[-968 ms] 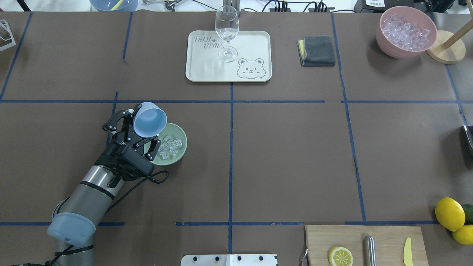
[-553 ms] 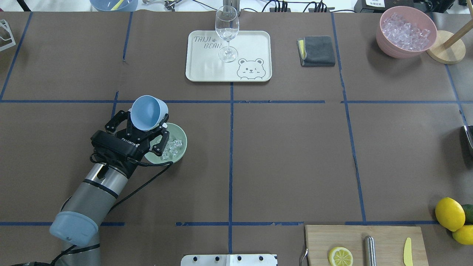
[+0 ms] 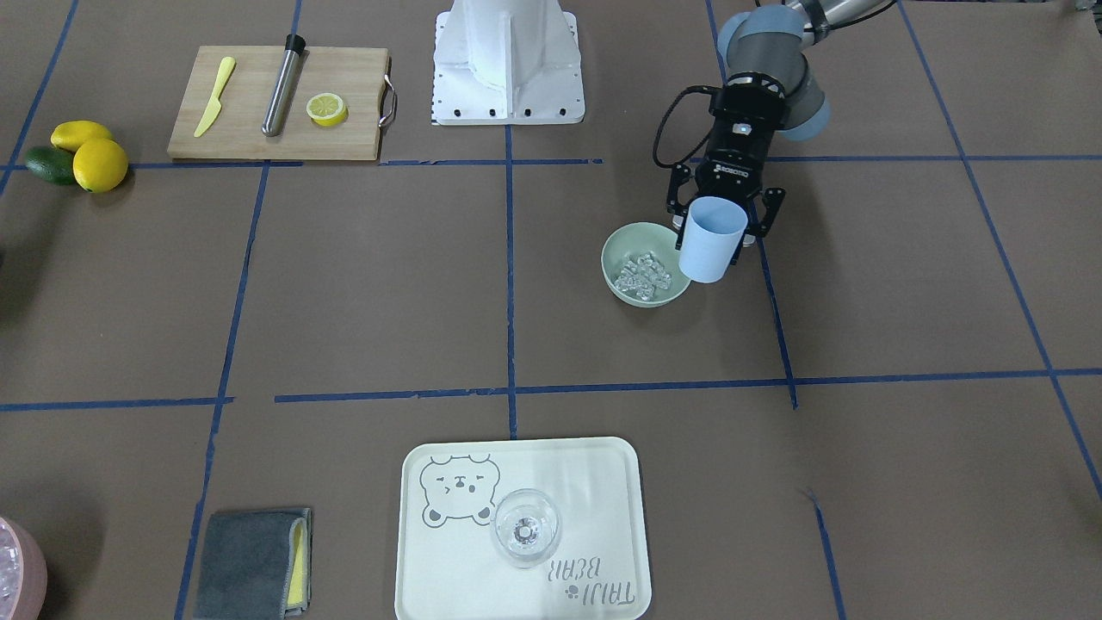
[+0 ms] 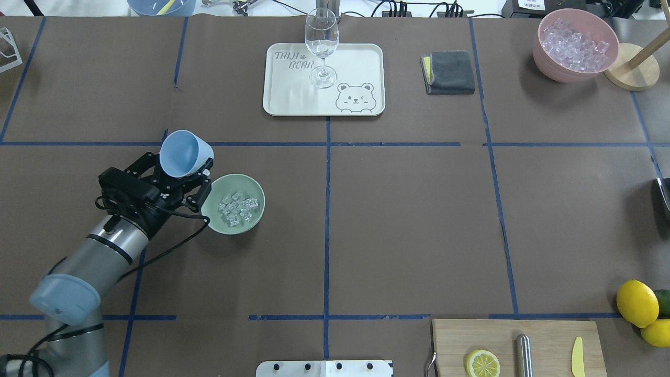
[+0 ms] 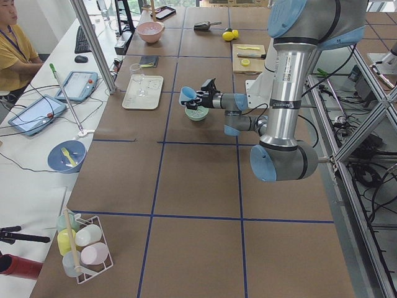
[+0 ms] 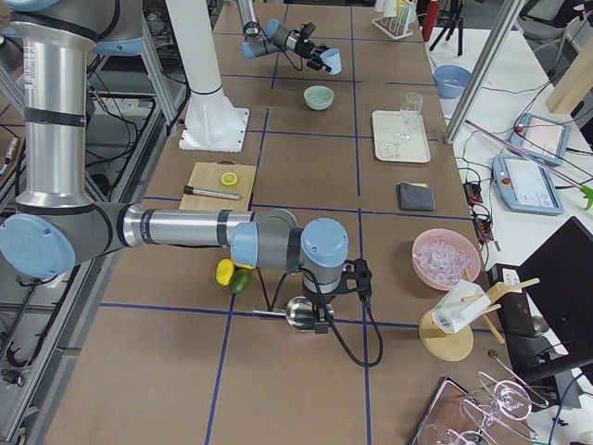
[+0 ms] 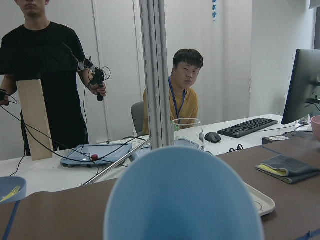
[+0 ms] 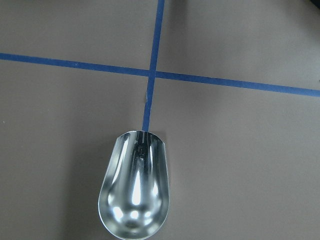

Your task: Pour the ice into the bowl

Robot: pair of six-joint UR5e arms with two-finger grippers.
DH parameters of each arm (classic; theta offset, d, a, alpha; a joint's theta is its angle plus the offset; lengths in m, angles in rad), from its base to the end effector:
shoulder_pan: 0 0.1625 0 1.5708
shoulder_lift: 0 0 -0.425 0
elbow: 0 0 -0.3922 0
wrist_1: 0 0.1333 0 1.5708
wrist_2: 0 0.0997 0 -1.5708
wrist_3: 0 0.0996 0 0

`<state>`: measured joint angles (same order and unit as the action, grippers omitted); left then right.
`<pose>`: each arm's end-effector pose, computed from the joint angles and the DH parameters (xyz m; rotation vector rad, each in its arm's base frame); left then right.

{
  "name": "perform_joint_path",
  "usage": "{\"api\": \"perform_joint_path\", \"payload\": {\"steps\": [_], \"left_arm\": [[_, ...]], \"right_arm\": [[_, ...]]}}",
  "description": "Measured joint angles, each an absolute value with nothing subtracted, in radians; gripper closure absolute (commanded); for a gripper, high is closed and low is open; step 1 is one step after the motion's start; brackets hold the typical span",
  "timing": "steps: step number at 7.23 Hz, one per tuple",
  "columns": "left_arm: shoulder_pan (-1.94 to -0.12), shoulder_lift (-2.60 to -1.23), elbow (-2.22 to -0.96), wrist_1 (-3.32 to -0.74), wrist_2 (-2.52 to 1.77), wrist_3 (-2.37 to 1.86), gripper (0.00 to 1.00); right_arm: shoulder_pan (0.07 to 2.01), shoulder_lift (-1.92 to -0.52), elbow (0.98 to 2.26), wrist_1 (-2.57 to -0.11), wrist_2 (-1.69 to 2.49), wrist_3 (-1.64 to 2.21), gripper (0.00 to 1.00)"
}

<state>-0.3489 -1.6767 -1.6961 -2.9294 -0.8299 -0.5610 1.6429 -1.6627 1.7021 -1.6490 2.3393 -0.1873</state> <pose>0.3997 -0.3588 0.3942 1.3699 0.7978 -0.0726 0.0963 -0.4440 0.6457 0.0628 -0.7670 -0.0946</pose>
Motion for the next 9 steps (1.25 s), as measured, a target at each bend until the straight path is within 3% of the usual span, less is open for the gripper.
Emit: {"api": "perform_joint_path", "payload": {"steps": [4,9], "left_arm": [[-0.533,-1.398,-1.672,-2.933,-1.062,-0.878,1.0],[-0.539,-1.347,-1.503,-2.94,-1.084,-1.076,1.0]], "right_arm": [[1.643,-1.659,1.705,-1.649,2.339,-0.187,0.0],[1.643,-1.661,1.711,-1.649,2.339,-0.187,0.0]]}}
